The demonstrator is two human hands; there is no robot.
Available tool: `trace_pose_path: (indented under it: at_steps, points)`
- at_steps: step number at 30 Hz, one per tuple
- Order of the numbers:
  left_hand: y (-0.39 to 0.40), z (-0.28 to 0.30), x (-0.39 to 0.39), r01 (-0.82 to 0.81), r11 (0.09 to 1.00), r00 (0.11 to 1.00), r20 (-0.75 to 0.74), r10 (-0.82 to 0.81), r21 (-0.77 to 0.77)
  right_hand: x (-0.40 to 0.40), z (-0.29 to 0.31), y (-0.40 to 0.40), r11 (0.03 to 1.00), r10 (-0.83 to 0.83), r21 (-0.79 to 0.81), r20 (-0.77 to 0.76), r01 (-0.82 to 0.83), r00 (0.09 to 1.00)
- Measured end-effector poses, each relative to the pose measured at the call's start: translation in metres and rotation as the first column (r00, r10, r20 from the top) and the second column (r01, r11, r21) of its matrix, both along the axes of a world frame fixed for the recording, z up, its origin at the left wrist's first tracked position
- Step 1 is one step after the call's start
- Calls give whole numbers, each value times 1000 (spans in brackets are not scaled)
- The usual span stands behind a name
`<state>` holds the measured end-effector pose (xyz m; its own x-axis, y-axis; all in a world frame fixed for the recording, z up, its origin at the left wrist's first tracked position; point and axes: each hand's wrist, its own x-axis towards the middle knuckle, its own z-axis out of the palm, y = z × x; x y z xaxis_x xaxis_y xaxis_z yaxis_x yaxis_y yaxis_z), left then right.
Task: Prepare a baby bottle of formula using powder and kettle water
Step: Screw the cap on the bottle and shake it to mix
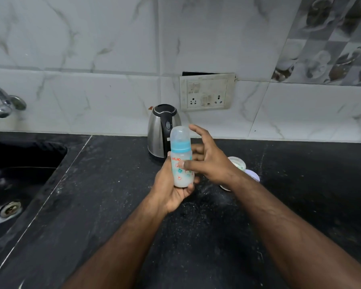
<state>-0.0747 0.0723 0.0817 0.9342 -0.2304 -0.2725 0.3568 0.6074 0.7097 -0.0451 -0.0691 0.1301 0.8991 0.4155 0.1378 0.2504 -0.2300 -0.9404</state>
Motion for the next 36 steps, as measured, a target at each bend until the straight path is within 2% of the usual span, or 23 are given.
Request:
trace_pose_path:
  at_steps: [10, 16, 18, 20, 24, 27, 29, 31, 33, 36]
  points:
    - [7, 5, 2, 96, 995, 995, -2, -96, -39, -1, -6, 11, 999, -36, 25, -56, 37, 998]
    - [7, 16, 1, 166, 983, 985, -69, -160, 82, 14, 19, 15, 952, 1, 304, -146, 44, 989]
    - [4, 17, 0, 188, 973, 980, -93, -177, 132, 19, 27, 20, 937, 58, 350, -179, 8, 982]
    - [1, 17, -1, 148, 972, 986, -104, -130, 183, 19, 27, 27, 932, 26, 359, -206, 51, 978]
    - [-8, 12, 0, -63, 939, 993, -72, 93, 339, 14, 14, 41, 888, -237, 352, -197, 294, 951]
    - [-12, 12, 1, -158, 916, 978, -72, 197, 369, 12, 5, 48, 883, -312, 307, -180, 354, 933]
    - [-9, 17, 5, -152, 933, 980, -70, 184, 327, 13, 7, 48, 917, -256, 263, -193, 301, 947]
    - [-2, 23, 8, -77, 958, 994, -51, 95, 276, 16, 13, 41, 927, -113, 325, -235, 187, 966]
    - [6, 27, 8, 0, 966, 999, -42, 11, 257, 20, 21, 28, 937, -20, 338, -206, 90, 978]
    - [8, 27, 6, 20, 962, 999, -42, -9, 273, 19, 24, 15, 999, -11, 40, -91, 14, 996]
